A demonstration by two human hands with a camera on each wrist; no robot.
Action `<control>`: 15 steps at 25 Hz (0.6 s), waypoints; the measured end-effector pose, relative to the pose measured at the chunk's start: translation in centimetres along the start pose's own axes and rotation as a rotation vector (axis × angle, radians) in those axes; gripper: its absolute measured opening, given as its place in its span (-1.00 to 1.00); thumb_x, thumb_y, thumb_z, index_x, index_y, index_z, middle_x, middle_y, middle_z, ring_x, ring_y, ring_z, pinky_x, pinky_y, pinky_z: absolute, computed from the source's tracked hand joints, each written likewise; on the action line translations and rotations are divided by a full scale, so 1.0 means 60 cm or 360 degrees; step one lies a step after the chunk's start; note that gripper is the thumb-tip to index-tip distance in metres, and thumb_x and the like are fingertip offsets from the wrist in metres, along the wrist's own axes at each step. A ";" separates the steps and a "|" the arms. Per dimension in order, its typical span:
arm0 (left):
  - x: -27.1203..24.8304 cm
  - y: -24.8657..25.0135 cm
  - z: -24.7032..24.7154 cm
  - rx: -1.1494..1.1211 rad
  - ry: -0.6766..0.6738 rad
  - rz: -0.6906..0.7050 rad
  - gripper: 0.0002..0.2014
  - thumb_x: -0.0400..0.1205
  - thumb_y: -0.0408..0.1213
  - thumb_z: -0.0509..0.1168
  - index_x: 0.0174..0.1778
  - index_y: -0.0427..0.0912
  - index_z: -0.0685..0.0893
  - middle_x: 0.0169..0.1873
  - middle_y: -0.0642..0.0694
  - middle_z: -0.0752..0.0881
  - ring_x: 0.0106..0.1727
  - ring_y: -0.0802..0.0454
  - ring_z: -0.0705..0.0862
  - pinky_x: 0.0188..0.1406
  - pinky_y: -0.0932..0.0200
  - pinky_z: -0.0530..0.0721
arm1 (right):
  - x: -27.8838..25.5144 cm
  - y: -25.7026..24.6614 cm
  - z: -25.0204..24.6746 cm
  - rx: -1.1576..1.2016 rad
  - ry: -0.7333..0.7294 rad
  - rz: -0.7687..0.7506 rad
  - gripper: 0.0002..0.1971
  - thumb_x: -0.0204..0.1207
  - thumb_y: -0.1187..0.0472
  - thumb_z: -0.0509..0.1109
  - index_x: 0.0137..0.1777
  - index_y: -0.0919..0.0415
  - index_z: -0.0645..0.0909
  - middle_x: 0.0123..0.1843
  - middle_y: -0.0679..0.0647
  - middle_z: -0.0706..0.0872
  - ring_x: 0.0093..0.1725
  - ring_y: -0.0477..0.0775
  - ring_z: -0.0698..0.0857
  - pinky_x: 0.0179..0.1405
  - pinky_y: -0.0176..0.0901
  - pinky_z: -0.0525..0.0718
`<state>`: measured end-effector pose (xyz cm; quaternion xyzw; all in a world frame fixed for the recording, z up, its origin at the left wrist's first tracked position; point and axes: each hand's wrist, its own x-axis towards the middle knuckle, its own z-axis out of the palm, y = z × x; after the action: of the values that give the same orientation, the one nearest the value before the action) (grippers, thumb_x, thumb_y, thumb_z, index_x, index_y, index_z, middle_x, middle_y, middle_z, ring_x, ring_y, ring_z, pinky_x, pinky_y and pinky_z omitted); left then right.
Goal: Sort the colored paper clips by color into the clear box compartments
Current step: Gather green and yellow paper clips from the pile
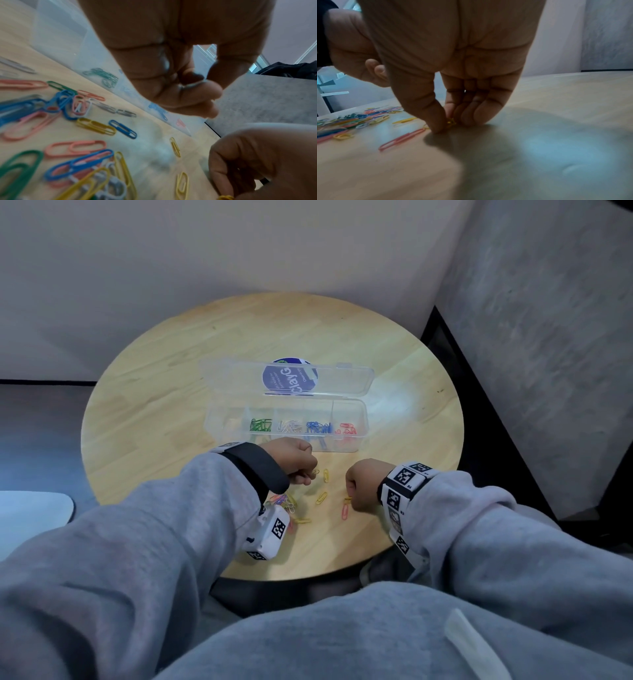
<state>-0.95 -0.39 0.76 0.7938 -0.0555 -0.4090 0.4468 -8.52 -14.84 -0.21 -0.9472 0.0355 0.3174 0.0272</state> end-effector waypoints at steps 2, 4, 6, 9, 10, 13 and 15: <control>-0.002 -0.002 -0.006 -0.0061 -0.0023 0.0023 -0.61 0.52 -0.66 0.12 -0.53 -0.17 0.27 -0.49 -0.26 0.56 -0.66 0.16 0.65 -0.59 0.33 0.51 | 0.000 -0.001 0.001 -0.0026 -0.0022 0.0005 -0.74 0.45 0.26 0.26 0.06 0.24 0.70 0.07 0.15 0.76 0.06 0.16 0.74 -0.08 -0.12 0.69; -0.007 -0.001 -0.007 -0.0059 -0.0021 0.0026 -0.65 0.53 -0.64 0.12 -0.49 -0.16 0.33 -0.47 -0.23 0.56 -0.59 0.11 0.63 -0.44 0.24 0.49 | 0.001 -0.001 0.003 -0.0053 -0.0051 -0.0015 -0.74 0.45 0.24 0.26 0.06 0.25 0.70 0.07 0.16 0.76 0.05 0.18 0.74 -0.07 -0.10 0.69; -0.009 0.003 -0.002 -0.0026 0.0044 -0.0041 -0.71 0.56 -0.60 0.05 -0.37 -0.17 0.47 -0.47 -0.16 0.51 -0.52 0.04 0.52 -0.47 0.25 0.46 | 0.001 -0.002 0.004 -0.0096 -0.0053 -0.0039 -0.75 0.47 0.22 0.27 0.08 0.24 0.67 0.07 0.15 0.74 0.06 0.18 0.73 -0.04 -0.07 0.69; -0.011 0.011 0.008 0.0090 0.0092 -0.0249 -0.75 0.55 -0.55 0.09 -0.33 -0.22 0.58 -0.50 -0.11 0.38 -0.55 0.03 0.36 -0.68 0.36 0.34 | -0.002 -0.007 0.009 -0.0146 -0.0028 -0.0080 -0.78 0.47 0.26 0.29 0.08 0.24 0.63 0.07 0.14 0.71 0.06 0.18 0.70 -0.07 -0.07 0.64; -0.009 0.010 0.010 0.0123 0.0076 -0.0296 -0.76 0.54 -0.53 0.12 -0.39 -0.24 0.56 -0.52 -0.11 0.37 -0.59 0.04 0.37 -0.66 0.34 0.31 | -0.003 -0.008 0.009 -0.0154 -0.0024 -0.0092 -0.79 0.47 0.29 0.28 0.08 0.23 0.62 0.07 0.15 0.70 0.06 0.18 0.70 -0.11 -0.08 0.61; -0.006 0.005 0.012 0.0124 0.0080 -0.0299 -0.69 0.55 -0.51 0.05 -0.50 -0.25 0.48 -0.53 -0.16 0.44 -0.75 0.06 0.43 -0.58 0.32 0.28 | -0.007 -0.007 0.010 -0.0146 -0.0013 -0.0121 -0.84 0.45 0.32 0.27 0.02 0.19 0.58 0.06 0.14 0.69 -0.02 0.17 0.67 -0.28 -0.15 0.54; 0.000 0.000 0.016 0.0080 0.0112 -0.0320 -0.74 0.58 -0.46 0.07 -0.42 -0.26 0.52 -0.50 -0.18 0.51 -0.64 -0.01 0.46 -0.53 0.31 0.28 | -0.007 -0.002 0.012 0.0002 0.0012 -0.0105 -0.85 0.42 0.34 0.28 -0.05 0.12 0.51 0.00 0.08 0.65 -0.10 0.12 0.61 -0.40 -0.22 0.45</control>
<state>-1.60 -1.03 0.53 0.8201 0.0298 -0.4222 0.3851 -9.28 -14.66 -0.49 -0.9491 0.0045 0.3128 0.0381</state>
